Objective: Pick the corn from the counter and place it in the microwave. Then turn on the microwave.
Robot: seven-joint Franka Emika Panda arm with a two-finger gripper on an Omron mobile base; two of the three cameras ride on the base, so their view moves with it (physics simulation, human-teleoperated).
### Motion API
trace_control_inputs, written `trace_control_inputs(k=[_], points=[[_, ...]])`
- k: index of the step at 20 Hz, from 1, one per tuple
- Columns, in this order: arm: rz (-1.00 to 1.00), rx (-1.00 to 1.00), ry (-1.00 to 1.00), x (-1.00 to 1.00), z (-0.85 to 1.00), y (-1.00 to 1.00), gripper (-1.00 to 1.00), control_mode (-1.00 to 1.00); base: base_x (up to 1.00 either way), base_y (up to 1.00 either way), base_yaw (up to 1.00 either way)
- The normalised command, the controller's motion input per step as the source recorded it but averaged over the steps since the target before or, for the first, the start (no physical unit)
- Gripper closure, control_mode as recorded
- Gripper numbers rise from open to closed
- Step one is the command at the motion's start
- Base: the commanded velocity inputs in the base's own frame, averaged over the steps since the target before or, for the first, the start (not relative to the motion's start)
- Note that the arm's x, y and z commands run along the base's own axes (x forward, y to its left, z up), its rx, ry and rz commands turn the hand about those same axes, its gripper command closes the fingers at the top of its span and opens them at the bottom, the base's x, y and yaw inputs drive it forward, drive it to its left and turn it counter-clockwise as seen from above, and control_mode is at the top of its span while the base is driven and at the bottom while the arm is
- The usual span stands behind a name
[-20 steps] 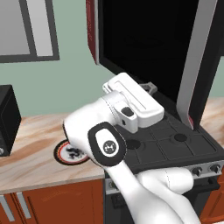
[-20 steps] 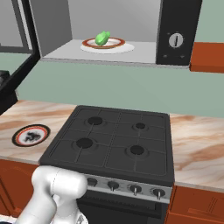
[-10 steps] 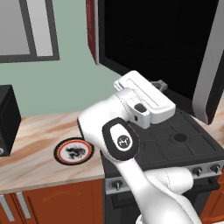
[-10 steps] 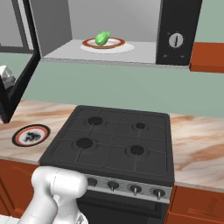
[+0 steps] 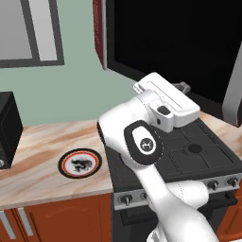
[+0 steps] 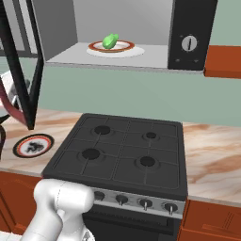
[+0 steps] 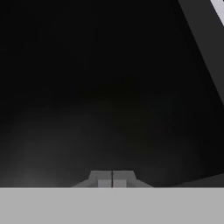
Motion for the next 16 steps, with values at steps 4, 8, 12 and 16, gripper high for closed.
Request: trace_control_inputs(k=[4,8,12,16], points=[[0.01,0.0,0.0,0.17,0.06,-0.3,1.0,-1.0,0.0,0.0,0.0],[0.02,0.0,0.0,0.18,0.08,-0.29,1.0,-1.0,0.0,0.0,0.0],[0.03,0.0,0.0,0.17,0.07,-0.29,1.0,-1.0,0.0,0.0,0.0],[0.05,0.01,0.0,0.15,0.07,-0.27,1.0,-1.0,0.0,0.0,0.0]])
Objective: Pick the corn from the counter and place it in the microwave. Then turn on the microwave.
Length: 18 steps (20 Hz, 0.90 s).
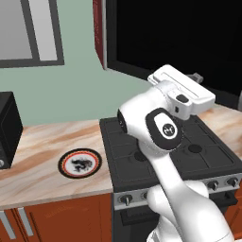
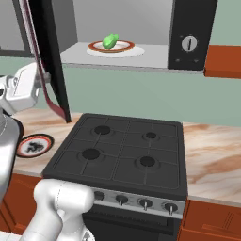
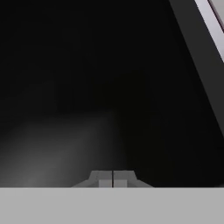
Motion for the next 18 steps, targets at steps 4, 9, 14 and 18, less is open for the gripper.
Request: trace_control_inputs(k=[4,9,14,18], points=[[0.05,0.02,0.0,0.15,0.08,-0.28,1.0,-1.0,0.0,0.0,0.0],[0.07,0.04,0.01,0.16,0.04,-0.27,1.0,-1.0,0.0,0.0,0.0],[0.09,0.05,0.05,0.17,0.0,-0.26,1.0,-1.0,0.0,0.0,0.0],[0.09,0.05,0.06,0.21,0.0,-0.26,1.0,-1.0,0.0,0.0,0.0]])
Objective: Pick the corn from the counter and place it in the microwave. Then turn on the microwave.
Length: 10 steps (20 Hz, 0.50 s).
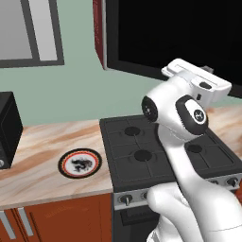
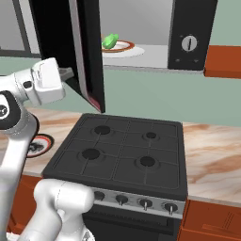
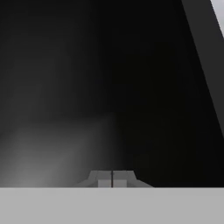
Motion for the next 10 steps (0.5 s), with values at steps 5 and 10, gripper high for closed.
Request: trace_control_inputs(k=[5,10], points=[[0.1,0.05,0.06,0.21,0.0,-0.26,1.0,-1.0,0.0,0.0,0.0],[0.11,0.04,0.06,0.17,0.0,-0.25,1.0,-1.0,0.0,0.0,0.0]])
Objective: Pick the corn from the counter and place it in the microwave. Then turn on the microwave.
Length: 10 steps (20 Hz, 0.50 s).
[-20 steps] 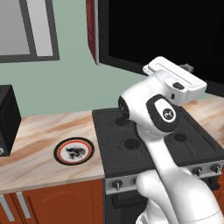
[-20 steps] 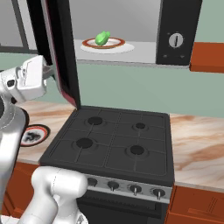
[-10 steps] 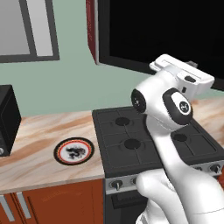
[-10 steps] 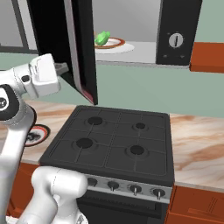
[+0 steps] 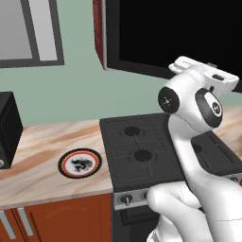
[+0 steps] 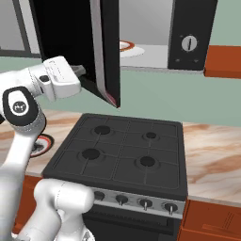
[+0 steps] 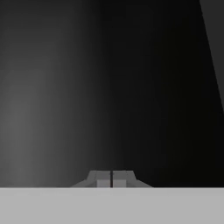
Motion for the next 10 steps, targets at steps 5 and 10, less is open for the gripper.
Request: trace_control_inputs(k=[5,10], points=[[0.11,0.04,0.06,0.19,0.0,-0.27,1.0,-1.0,0.0,0.0,0.0],[0.12,0.04,0.05,0.21,0.0,-0.27,1.0,-1.0,0.0,0.0,0.0]])
